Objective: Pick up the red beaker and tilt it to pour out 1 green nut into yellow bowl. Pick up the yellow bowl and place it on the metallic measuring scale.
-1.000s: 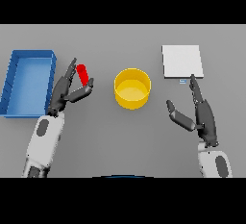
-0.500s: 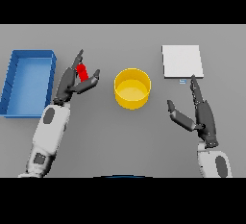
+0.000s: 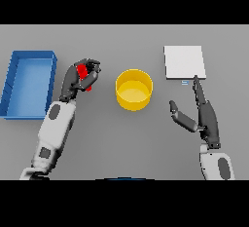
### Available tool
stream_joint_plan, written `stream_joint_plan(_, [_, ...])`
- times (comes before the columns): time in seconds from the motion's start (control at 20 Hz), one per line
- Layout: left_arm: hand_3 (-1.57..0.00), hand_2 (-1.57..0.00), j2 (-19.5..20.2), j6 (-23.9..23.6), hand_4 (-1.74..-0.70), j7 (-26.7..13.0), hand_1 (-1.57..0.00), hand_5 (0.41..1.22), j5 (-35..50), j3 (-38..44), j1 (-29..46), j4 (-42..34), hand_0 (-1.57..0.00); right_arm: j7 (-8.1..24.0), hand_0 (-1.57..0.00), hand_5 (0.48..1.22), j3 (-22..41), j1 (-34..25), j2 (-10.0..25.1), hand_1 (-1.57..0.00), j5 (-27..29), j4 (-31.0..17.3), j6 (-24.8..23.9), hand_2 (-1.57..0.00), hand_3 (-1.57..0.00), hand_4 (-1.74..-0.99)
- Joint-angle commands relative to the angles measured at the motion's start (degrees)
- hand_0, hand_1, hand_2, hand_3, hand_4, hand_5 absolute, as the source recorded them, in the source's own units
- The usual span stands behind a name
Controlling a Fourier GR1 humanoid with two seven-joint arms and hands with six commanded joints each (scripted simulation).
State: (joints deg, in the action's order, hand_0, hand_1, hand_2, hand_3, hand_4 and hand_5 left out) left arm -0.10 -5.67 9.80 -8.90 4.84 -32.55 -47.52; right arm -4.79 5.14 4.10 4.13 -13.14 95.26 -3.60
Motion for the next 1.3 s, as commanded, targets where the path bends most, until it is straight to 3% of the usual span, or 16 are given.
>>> stream_joint_plan(0.0, [-0.93, -1.03, -0.12, -0.04, -1.57, 0.19, -1.01, 1.042, -0.86, -0.51, -0.86, 0.93, -0.99, -0.45, 0.0, 0.645, 0.01, 0.53, 0.19, 0.0, 0.19, 0.43, 0.28, 0.0, 0.0, -1.254])
stream_joint_plan(0.05, [-0.97, -1.14, 0.59, 0.46, -1.6, 0.25, -1.12, 1.078, -0.97, -0.67, -1.23, 1.37, -1.11, -1.1, 0.0, 0.644, 0.19, 0.9, -0.22, 0.0, -0.05, -0.18, 0.02, 0.0, 0.0, -1.252])
stream_joint_plan(0.25, [-1.33, -1.4, -0.27, -0.14, -1.51, 0.13, -1.39, 1.162, -2.11, -1.51, -0.71, 0.91, -1.38, -0.2, 0.0, 0.645, -0.15, 0.86, 0.0, 0.0, 0.66, 1.28, 0.21, 0.0, 0.0, -1.257])
stream_joint_plan(0.4, [-1.45, -1.48, -0.36, -0.85, -1.62, 1.4, -1.48, 1.14, 0.04, -0.68, -0.31, -0.3, -1.47, -0.12, 0.0, 0.643, 0.42, 1.78, -0.43, 0.0, 0.63, 1.5, 0.52, 0.0, 0.0, -1.26])
stream_joint_plan(0.5, [-1.49, -1.51, -0.88, -1.44, -1.66, 2.17, -1.51, 1.128, 1.77, -0.52, 0.35, -2.39, -1.51, -0.28, 0.0, 0.646, 0.41, 1.31, -0.37, 0.0, -0.27, 1.04, -0.2, 0.0, 0.0, -1.258])
stream_joint_plan(0.75, [-1.54, -1.55, 0.66, -3.14, -1.72, -1.05, -1.55, 1.114, 0.47, -3.74, -0.91, -7.73, -1.55, -1.28, 0.0, 0.654, 0.69, 1.47, -0.07, 0.0, -0.72, 1.01, -0.04, 0.0, 0.0, -1.263])
stream_joint_plan(1.0, [-1.56, -1.56, 6.29, -0.03, -1.73, -10.01, -1.56, 1.125, -7.15, -12.6, -2.6, -12.53, -1.56, -1.45, 0.0, 0.671, 0.4, 1.24, 0.77, 0.0, -1.04, 0.95, 0.05, 0.0, 0.0, -1.256])
stream_joint_plan(1.25, [-1.56, -1.56, 8.96, 1.69, -1.73, -13.97, -1.56, 1.112, -10.11, -16.95, -3.99, -13.12, -1.56, 0.27, 0.0, 0.678, 0.17, 0.79, 0.97, 0.0, -0.86, 1.05, 0.22, 0.0, 0.0, -1.256])
